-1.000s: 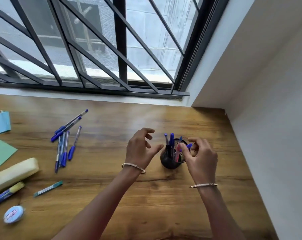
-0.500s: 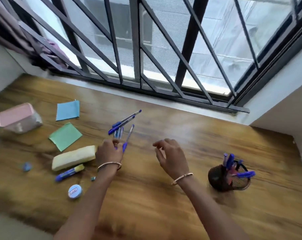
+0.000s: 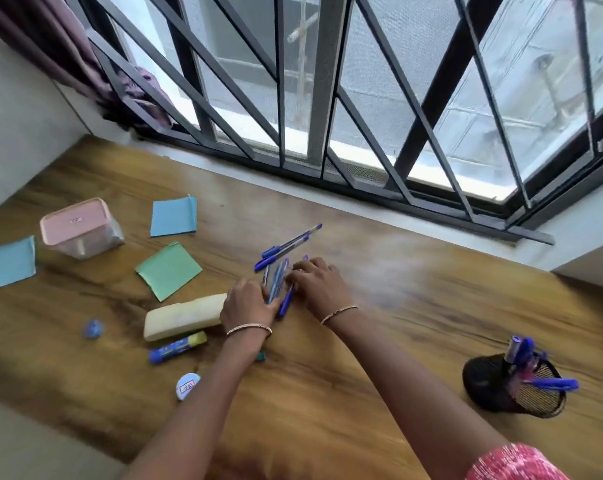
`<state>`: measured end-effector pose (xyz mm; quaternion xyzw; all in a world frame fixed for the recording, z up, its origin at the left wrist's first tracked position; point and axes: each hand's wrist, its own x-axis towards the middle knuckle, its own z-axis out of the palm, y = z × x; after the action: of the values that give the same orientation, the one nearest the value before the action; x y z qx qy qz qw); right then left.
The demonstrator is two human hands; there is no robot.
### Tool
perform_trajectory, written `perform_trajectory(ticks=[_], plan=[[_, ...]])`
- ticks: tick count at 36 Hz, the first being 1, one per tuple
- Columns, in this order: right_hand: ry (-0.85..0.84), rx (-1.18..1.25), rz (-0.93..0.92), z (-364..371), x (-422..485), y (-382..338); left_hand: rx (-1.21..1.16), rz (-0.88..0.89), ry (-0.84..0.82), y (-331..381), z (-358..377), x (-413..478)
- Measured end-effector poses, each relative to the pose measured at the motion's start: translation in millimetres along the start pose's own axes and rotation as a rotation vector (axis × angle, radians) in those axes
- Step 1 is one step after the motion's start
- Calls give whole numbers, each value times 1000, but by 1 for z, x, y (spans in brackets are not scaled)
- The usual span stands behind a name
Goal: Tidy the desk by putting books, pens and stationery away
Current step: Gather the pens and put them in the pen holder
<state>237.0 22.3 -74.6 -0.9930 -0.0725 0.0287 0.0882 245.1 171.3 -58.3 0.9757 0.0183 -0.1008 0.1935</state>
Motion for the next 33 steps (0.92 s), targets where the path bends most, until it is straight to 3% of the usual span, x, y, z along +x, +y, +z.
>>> perform_trajectory(ticks=[5, 18, 23, 28, 31, 33], plan=[[136, -27, -4, 7, -14, 5, 101, 49, -2, 2, 3, 1], [248, -5, 108, 14, -67, 22, 48, 53, -113, 7, -1, 5], [340, 287, 277, -1, -92, 20, -49, 78, -62, 15, -12, -1], [560, 631, 417, -40, -125, 18, -265, 273, -91, 45, -30, -19], [671, 794, 492, -71, -152, 20, -453, 387, -177, 68, -37, -32], [726, 923, 544, -88, -171, 25, -615, 431, -321, 86, -41, -43]])
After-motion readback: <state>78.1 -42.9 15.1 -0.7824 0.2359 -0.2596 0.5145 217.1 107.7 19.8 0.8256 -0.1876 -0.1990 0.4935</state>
